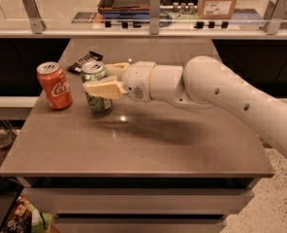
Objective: Move green can near coke can
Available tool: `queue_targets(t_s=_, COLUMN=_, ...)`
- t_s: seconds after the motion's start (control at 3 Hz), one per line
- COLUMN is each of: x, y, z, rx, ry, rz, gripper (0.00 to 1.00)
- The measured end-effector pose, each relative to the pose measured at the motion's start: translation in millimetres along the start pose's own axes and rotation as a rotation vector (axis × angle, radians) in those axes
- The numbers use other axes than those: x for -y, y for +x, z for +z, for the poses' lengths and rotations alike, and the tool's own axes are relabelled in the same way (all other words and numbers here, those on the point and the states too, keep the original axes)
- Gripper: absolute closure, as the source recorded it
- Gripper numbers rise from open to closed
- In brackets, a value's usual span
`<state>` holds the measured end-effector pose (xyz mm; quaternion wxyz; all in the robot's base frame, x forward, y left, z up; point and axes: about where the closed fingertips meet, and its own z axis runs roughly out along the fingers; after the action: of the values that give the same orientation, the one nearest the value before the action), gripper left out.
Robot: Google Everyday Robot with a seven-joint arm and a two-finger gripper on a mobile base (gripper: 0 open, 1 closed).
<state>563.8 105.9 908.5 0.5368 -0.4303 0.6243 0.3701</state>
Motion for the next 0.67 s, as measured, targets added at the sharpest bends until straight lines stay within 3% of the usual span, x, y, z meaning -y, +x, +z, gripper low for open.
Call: queue_targets(t_s=0.67, x=-8.6, y=8.3, z=16.1, rx=-0.035, ry=-0.044, rz=-0.035, gripper=1.0)
